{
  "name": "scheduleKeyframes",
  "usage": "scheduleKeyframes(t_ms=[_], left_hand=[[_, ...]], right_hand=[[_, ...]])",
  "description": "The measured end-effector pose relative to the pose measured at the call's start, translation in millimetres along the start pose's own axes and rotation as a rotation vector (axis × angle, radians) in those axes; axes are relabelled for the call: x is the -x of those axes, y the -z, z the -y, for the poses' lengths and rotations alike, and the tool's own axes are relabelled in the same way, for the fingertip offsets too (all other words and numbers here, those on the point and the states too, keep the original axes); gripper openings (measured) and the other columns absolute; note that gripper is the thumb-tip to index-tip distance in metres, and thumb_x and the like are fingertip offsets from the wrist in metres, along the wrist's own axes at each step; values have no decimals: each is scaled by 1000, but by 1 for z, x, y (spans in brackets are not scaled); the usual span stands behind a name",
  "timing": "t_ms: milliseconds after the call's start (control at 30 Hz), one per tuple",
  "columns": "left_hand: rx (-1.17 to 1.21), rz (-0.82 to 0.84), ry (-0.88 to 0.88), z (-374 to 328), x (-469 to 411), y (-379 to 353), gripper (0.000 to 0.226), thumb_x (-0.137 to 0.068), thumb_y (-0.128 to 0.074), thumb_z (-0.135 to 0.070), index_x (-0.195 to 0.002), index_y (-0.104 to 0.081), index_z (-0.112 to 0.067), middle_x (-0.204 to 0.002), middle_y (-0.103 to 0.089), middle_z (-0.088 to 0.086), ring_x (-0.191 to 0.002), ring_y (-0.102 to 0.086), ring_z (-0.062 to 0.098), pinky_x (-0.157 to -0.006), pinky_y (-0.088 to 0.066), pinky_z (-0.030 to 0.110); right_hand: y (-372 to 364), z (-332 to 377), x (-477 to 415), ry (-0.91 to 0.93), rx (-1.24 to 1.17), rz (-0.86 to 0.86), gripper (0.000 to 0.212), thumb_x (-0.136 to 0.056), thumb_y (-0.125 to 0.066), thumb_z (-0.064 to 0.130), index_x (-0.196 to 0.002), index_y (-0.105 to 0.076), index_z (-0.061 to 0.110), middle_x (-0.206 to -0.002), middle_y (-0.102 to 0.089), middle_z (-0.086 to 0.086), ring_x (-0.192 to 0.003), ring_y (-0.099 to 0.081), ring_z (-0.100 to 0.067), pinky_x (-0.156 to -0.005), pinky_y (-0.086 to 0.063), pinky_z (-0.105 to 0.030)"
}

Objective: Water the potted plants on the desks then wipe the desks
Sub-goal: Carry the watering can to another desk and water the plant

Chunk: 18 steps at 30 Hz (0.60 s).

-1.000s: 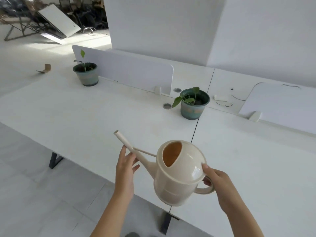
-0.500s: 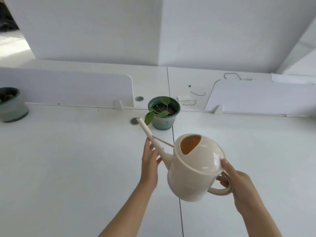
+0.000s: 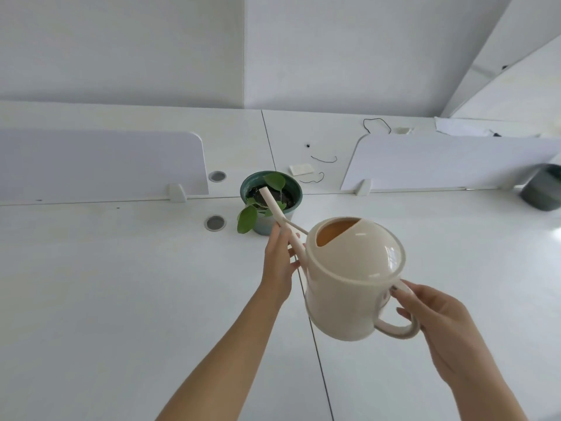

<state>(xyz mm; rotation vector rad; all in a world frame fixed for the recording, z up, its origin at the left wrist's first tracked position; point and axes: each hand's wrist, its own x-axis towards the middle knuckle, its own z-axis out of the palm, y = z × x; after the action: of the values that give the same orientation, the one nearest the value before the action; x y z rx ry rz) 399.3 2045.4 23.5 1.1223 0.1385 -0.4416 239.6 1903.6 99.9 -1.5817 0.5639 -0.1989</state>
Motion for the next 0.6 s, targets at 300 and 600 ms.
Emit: scheduleKeyframes(t_ms=[300, 600], left_hand=[[4, 1, 71, -11, -14, -1, 21, -96, -38, -28, -112, -50, -22, -81, -49, 1, -73, -51, 15, -58, -46, 27], [19, 2, 75, -17, -19, -1, 15, -96, -37, -27, -97, -51, -23, -81, -50, -4, -75, -49, 12, -63, -44, 26]], right_hand=[[-22, 11, -19, 50, 85, -96, 11, -85, -59, 16, -82, -68, 19, -80, -72, 17, -94, -61, -7, -91, -42, -32], [-35, 19, -23, 68, 108, -105, 11, -86, -59, 16, -76, -66, 16, -101, -67, 3, -91, -58, -7, -87, -40, -30]])
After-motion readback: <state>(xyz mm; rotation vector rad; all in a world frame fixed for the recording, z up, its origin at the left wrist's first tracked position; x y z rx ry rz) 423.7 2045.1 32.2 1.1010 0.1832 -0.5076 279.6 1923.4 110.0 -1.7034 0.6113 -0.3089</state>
